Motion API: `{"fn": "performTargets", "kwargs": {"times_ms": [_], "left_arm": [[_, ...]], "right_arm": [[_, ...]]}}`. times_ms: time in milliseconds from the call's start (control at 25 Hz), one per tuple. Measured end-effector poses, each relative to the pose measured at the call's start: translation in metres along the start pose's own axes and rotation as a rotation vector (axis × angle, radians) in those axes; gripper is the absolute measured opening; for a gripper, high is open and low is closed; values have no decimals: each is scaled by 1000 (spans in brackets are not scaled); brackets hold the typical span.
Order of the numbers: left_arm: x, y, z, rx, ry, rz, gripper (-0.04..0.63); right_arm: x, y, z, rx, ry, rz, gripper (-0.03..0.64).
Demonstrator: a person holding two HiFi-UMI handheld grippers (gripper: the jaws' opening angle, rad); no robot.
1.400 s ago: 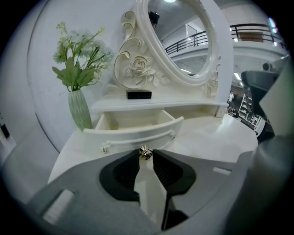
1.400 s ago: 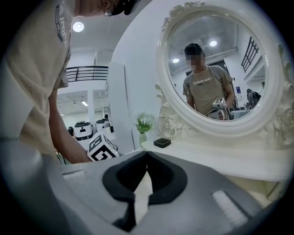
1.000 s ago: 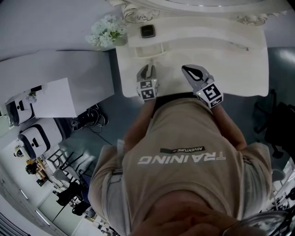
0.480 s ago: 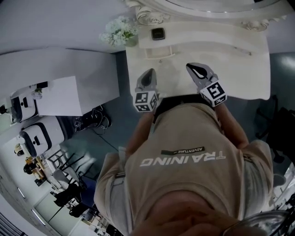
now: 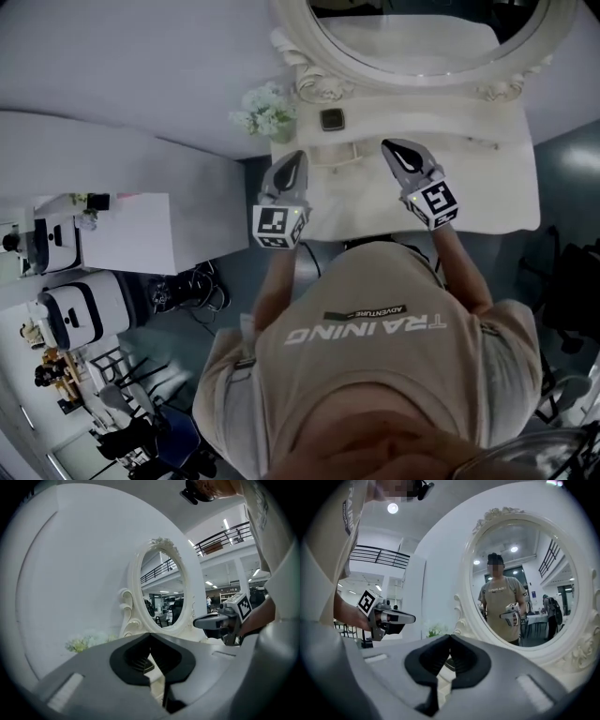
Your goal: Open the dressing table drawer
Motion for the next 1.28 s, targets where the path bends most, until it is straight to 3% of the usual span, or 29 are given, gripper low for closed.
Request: {"fn": "performTargets", "kwargs": {"times_ms": [440,1280], "left_arm": [[0,-37,-62,67,109,-46,8],[-8,-44,-24,7,28,-30,8]], "right_arm": [[6,20,-55,-13,89,99,3],[9,15,-54,-46,69,106,3]]}}
Point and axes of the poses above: the fingertips, and each gripper's own axes: x forward along the fingers, y to its right, z out of its underside, the point moved 5 cm from there along -x, backward along the fingers, and after that the axes turned 3 degrees about y, right-handed, at the moved point
